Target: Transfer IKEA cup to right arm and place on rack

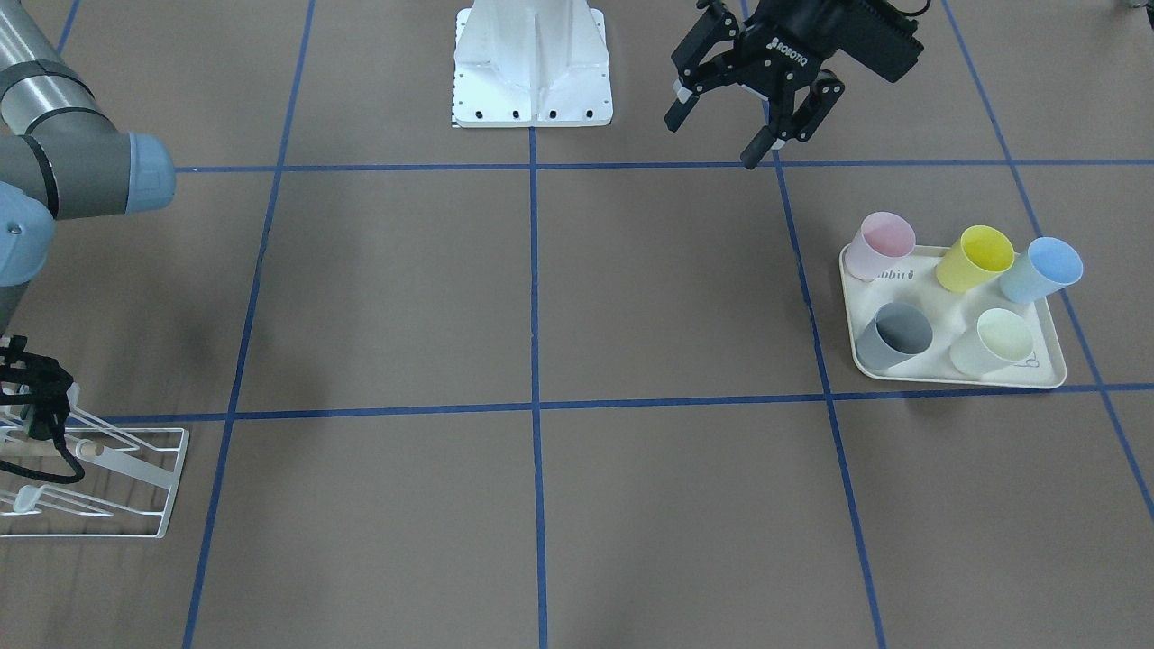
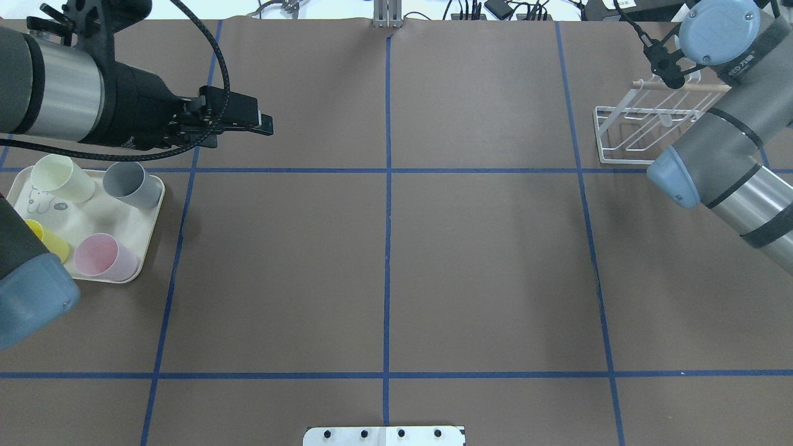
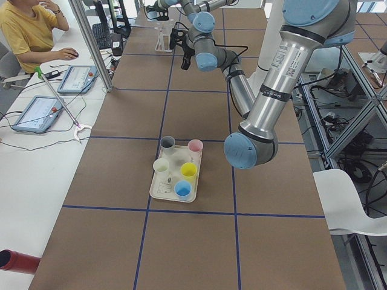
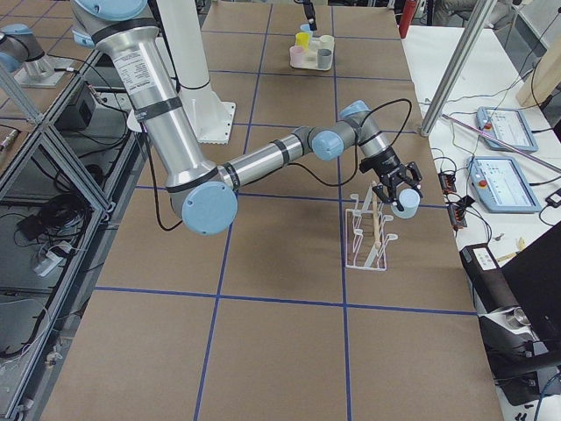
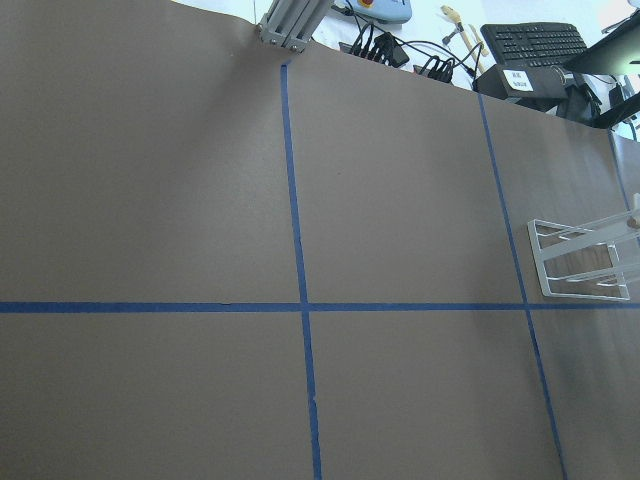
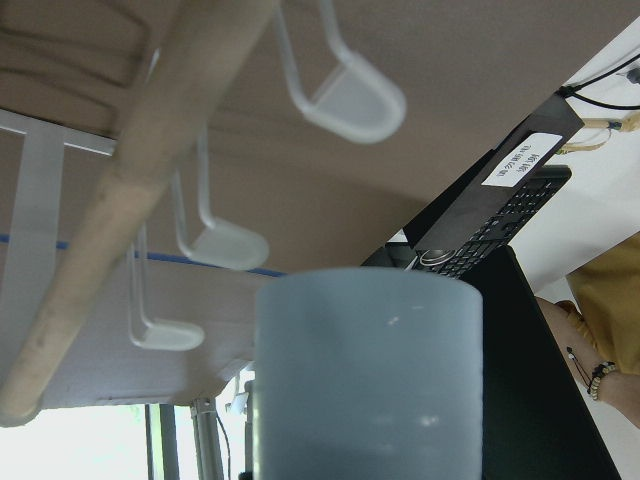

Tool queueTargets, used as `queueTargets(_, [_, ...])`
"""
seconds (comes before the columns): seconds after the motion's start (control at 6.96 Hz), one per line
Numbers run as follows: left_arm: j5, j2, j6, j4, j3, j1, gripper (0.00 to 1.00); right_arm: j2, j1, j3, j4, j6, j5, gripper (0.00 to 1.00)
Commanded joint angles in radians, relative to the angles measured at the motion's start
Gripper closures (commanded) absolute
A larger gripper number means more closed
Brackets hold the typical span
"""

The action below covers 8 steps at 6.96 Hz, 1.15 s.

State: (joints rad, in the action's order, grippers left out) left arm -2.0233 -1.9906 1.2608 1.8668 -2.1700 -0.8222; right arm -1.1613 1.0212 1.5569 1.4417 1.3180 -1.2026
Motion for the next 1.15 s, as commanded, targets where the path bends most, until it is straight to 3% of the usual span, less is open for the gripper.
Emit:
queueTargets(0.0, [0.0,0.0,-0.001,0.0,-0.002,0.0,0.0,-0.001,-0.001,-0.001,0.0,-0.008,0.0,0.96])
queueTargets(1.01, [0.0,0.0,0.0,0.0,0.001,0.0,0.0,-0.021,-0.026,-0.017,0.0,-0.04,0.0,0.9])
